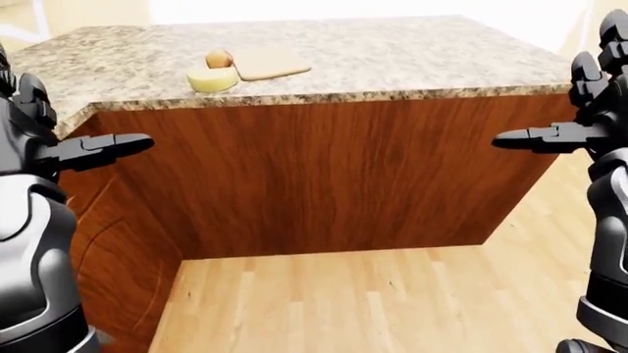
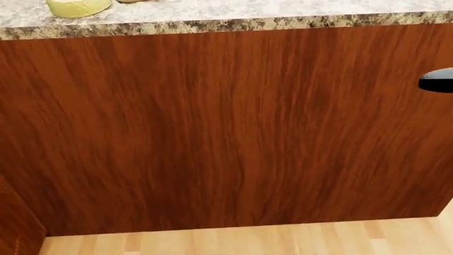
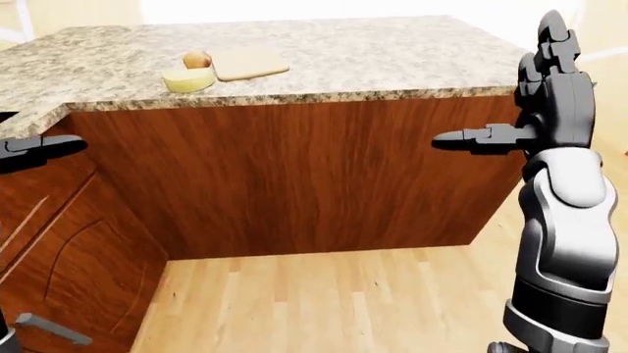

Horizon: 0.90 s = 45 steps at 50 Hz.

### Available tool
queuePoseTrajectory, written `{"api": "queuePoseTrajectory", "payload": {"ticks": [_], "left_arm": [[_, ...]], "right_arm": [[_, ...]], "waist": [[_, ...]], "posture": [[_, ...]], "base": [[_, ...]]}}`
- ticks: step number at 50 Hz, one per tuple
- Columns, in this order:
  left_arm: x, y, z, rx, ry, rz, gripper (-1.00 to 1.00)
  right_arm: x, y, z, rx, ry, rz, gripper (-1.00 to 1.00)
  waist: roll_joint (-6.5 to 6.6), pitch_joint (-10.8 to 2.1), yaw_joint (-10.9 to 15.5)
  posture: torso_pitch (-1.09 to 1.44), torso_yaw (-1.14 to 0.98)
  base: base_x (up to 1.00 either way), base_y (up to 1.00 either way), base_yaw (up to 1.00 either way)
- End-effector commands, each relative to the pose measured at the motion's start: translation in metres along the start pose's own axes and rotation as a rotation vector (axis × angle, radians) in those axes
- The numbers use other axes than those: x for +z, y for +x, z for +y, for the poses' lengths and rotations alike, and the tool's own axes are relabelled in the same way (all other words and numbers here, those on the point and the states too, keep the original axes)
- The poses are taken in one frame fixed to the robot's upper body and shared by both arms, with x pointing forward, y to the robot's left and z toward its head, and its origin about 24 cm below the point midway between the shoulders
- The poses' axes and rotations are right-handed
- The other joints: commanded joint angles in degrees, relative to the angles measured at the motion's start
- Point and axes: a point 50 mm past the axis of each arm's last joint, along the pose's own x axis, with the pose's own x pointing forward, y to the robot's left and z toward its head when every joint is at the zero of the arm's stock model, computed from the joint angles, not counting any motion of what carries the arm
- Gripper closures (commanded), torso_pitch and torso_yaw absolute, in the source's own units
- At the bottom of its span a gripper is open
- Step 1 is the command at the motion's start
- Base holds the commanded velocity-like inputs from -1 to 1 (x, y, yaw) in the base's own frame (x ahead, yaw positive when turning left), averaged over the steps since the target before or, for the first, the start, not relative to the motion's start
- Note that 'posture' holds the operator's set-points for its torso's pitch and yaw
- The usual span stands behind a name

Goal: Place the bread and cheese on the cutting board.

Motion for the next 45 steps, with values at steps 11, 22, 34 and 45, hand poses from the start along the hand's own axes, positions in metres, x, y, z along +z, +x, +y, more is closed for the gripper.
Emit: {"api": "queuePoseTrajectory", "payload": {"ticks": [11, 22, 34, 45], "left_arm": [[0.0185, 0.0012, -0.0041, -0.016, 0.004, -0.088, -1.0], [0.0189, 0.0009, -0.0027, -0.016, 0.009, -0.09, -1.0], [0.0195, 0.0011, -0.0028, -0.013, 0.011, -0.091, -1.0], [0.0205, 0.001, -0.0012, -0.011, 0.013, -0.093, -1.0]], "right_arm": [[0.0189, 0.0017, -0.0068, -0.023, -0.018, -0.085, -1.0], [0.0196, 0.0022, -0.0063, -0.017, -0.026, -0.083, -1.0], [0.0201, 0.0013, -0.0066, -0.01, -0.029, -0.083, -1.0], [0.0211, 0.0015, -0.0065, -0.01, -0.031, -0.085, -1.0]], "waist": [[-4.25, -0.92, -0.1], [0.87, -0.95, -0.8], [-3.14, -0.27, 0.3], [-3.13, -0.2, -0.2]], "posture": [[0.0, 0.0], [0.0, 0.0], [0.0, 0.0], [0.0, 0.0]], "base": [[0.09, 0.18, 0.0], [0.11, 0.18, 0.0], [0.15, 0.15, 0.0], [0.22, 0.09, 0.0]]}}
